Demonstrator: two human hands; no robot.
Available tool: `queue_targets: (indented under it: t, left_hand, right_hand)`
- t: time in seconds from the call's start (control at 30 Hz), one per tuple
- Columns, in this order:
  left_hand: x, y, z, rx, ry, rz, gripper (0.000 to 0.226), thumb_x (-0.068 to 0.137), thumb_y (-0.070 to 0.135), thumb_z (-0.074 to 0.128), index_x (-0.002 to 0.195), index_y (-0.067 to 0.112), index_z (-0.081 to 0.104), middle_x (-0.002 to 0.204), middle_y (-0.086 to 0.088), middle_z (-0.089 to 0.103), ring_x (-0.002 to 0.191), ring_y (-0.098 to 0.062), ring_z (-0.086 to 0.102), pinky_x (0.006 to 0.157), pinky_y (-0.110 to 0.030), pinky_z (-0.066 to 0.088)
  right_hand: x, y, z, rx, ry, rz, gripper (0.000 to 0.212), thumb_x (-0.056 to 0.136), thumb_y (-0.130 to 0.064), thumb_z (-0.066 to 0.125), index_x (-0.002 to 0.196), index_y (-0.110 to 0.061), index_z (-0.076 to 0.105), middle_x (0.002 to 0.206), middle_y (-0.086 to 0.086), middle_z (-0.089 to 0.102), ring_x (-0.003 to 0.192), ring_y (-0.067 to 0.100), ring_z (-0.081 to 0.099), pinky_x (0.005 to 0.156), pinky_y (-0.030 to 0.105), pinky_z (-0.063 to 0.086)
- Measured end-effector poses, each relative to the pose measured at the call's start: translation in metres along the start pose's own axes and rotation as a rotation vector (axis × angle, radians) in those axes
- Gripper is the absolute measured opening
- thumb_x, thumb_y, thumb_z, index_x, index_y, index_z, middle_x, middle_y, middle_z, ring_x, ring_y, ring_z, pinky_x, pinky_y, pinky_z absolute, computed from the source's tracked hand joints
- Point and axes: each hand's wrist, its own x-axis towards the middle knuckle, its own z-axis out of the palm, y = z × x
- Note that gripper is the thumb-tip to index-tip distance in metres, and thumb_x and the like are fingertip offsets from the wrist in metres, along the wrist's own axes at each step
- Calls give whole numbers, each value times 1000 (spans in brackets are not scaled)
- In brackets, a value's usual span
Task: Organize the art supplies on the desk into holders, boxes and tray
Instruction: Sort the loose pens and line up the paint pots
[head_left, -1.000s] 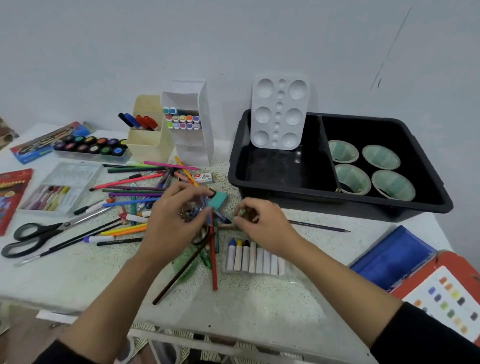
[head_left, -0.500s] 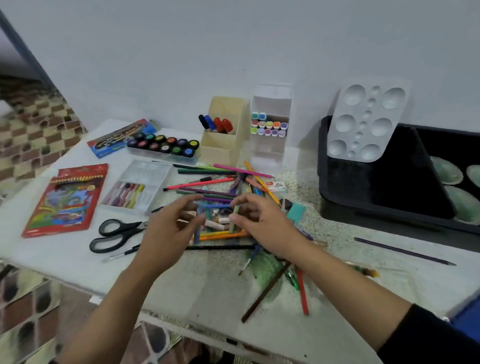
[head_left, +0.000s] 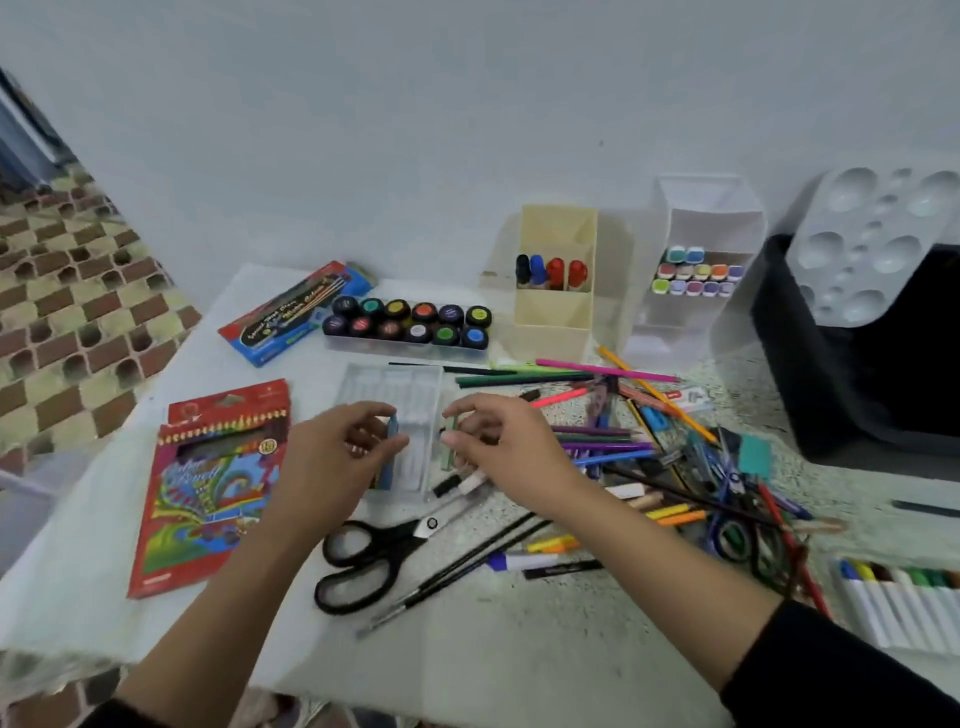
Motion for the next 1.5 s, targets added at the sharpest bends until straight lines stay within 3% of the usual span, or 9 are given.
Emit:
queue_targets:
  t: [0.33, 0.53, 0.6, 0.7, 0.83, 1.07, 1.27, 1.4, 1.5]
  left_hand:
    - [20, -28, -8, 111, -113, 262, 18, 83, 30, 79, 99, 21, 78, 73, 8, 57, 63, -4, 55, 61, -20, 45]
    - [23, -47, -16, 164, -370, 422, 43, 94, 44, 61, 131, 22, 66, 98, 11, 55, 88, -1, 55, 80, -4, 38]
    - [22, -52, -17, 175, -441, 446, 54, 97, 52, 49, 137, 18, 61, 108, 7, 51, 97, -4, 52, 87, -9, 39]
    - [22, -61, -18, 295, -427, 492, 60, 95, 57, 42, 139, 20, 58, 119, 6, 48, 108, -11, 51, 90, -30, 37]
    - [24, -64, -17, 340, -302, 537, 58, 93, 63, 44, 129, 25, 67, 118, 13, 56, 108, -4, 50, 84, -26, 21]
    - [21, -64, -16, 438, -333, 633, 51, 103, 55, 31, 131, 26, 62, 128, 9, 51, 104, -14, 52, 80, -32, 23]
    - [18, -67, -18, 503, -369, 666, 57, 105, 58, 22, 142, 26, 49, 138, 6, 44, 110, -14, 46, 82, -38, 34]
    - [20, -66, -13, 431, -275, 646, 61, 97, 67, 39, 137, 25, 60, 132, 8, 52, 105, -14, 54, 82, -40, 32]
    - [19, -61, -4, 407, -205, 640, 61, 93, 68, 42, 127, 24, 69, 125, 11, 59, 99, -14, 56, 79, -40, 32]
  right_hand:
    - [26, 1, 41, -325, -34, -41, 21, 90, -19, 75, 110, -14, 74, 85, 0, 71, 74, 10, 65, 66, 9, 47]
    - [31, 0, 43, -324, -34, -12, 21, 86, -19, 80, 105, -13, 77, 88, 2, 73, 76, 10, 66, 67, 11, 50]
    - [31, 2, 46, -397, -28, -76, 19, 87, -19, 78, 105, -12, 78, 92, 4, 69, 78, 15, 64, 71, 23, 53]
    - [29, 8, 52, -530, -19, -180, 26, 89, -23, 76, 111, -9, 75, 100, 2, 56, 81, 17, 59, 76, 32, 51]
    - [25, 10, 51, -520, -20, -213, 35, 89, -25, 76, 121, -11, 72, 97, -4, 55, 77, 8, 53, 73, 22, 43]
    - [21, 10, 42, -523, -117, -220, 52, 88, -37, 76, 133, -13, 64, 109, -4, 57, 91, 4, 54, 80, 4, 37]
    - [21, 10, 46, -482, -100, -197, 51, 86, -31, 79, 131, -11, 66, 108, -4, 57, 86, 11, 61, 82, 27, 54]
    - [23, 10, 43, -467, -95, -197, 48, 84, -28, 81, 127, -11, 68, 106, -4, 60, 76, 4, 56, 72, 9, 46]
    - [24, 10, 39, -448, -103, -185, 43, 82, -25, 83, 122, -12, 72, 106, -3, 63, 73, 7, 60, 69, 10, 47]
